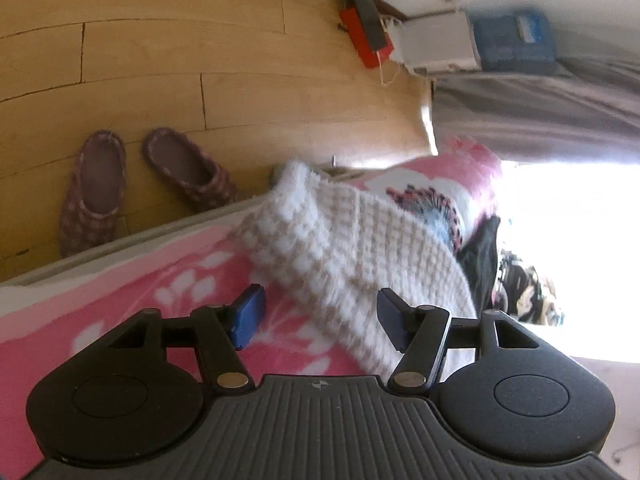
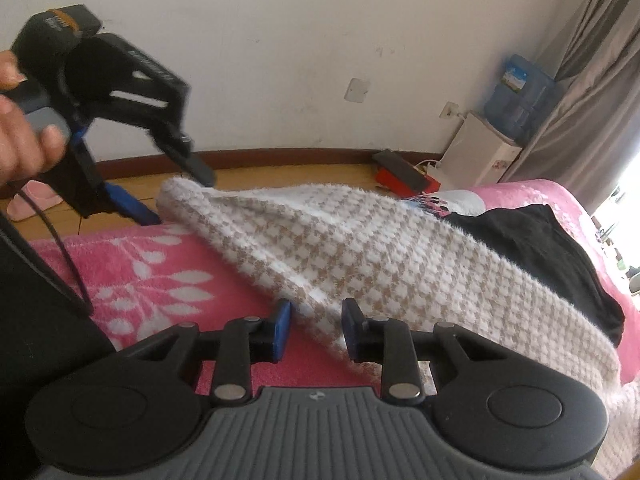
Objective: Fold clothes
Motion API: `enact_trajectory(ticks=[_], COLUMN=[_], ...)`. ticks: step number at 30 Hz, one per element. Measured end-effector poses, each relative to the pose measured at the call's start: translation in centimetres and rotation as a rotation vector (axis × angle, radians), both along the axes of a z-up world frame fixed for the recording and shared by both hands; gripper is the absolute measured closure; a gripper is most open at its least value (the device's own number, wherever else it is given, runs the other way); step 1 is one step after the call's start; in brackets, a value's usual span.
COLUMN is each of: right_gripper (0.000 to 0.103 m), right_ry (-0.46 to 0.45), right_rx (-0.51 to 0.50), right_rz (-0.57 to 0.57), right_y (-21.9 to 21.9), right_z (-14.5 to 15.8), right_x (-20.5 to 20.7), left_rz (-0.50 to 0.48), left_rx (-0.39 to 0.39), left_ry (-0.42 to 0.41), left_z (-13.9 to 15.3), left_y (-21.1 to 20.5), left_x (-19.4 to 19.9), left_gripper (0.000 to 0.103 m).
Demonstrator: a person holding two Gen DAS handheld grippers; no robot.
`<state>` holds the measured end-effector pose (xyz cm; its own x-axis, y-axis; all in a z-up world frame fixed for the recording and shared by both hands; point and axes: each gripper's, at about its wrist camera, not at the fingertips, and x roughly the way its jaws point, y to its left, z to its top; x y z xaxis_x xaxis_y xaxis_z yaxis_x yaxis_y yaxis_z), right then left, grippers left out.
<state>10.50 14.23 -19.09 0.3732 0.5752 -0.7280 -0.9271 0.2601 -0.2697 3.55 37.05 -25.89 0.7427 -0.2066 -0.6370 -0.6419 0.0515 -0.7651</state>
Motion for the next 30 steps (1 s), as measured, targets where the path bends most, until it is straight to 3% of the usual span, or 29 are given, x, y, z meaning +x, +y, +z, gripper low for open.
enact_trajectory(ticks=[3, 5, 8, 10, 11, 16, 19, 21, 25, 28, 30], right_gripper=[0.074, 0.074, 0.086, 0.091, 0.094, 0.098, 0.098, 0.099, 0.099, 0.099, 0.099], right_ry=[0.009, 0.023, 0.047, 0.066, 0.079, 0.187, 0.243, 0.278, 0.365, 0.411, 0.433], right_rx=[0.005, 0.009, 0.024, 0.052, 0.075, 0.251, 0.412, 0.531, 0.813, 1.005, 1.116], right_rz=[-0.012, -0.027, -0.053, -0.080, -0.097, -0.221, -0.317, -0.385, -0.540, -0.659, -0.736], right_y=[0.2, 0.3, 0.4, 0.2, 0.0, -2.3, -5.1, -7.4, -13.9, -19.7, -24.0], right_z=[-0.2, -0.3, -0.2, 0.3, 0.6, 3.6, 6.1, 7.8, 10.1, 10.7, 10.4], right_x=[0.3, 0.5, 0.9, 1.2, 1.5, 3.2, 4.1, 4.6, 5.9, 6.6, 7.0], left_rz=[0.058, 0.087, 0.109, 0.094, 0.085, 0.040, -0.046, -0.109, -0.289, -0.426, -0.521], left_rx=[0.021, 0.058, 0.097, 0.163, 0.199, 0.402, 0.593, 0.679, 0.829, 0.915, 0.923], left_ry=[0.012, 0.036, 0.057, 0.063, 0.065, -0.048, -0.170, -0.275, -0.490, -0.586, -0.641], left_z=[-0.4, -0.3, 0.6, 2.2, 3.1, 10.8, 17.9, 22.2, 29.7, 32.8, 33.7], left_y=[0.3, 0.4, 0.4, 0.3, 0.2, -1.5, -4.7, -7.6, -16.5, -24.3, -29.4], left_x=[1.0, 1.7, 2.1, 2.5, 2.7, 4.4, 6.9, 8.7, 12.8, 15.4, 16.9], left_gripper=[0.043, 0.050, 0.068, 0.086, 0.087, 0.092, 0.092, 0.092, 0.093, 0.093, 0.093])
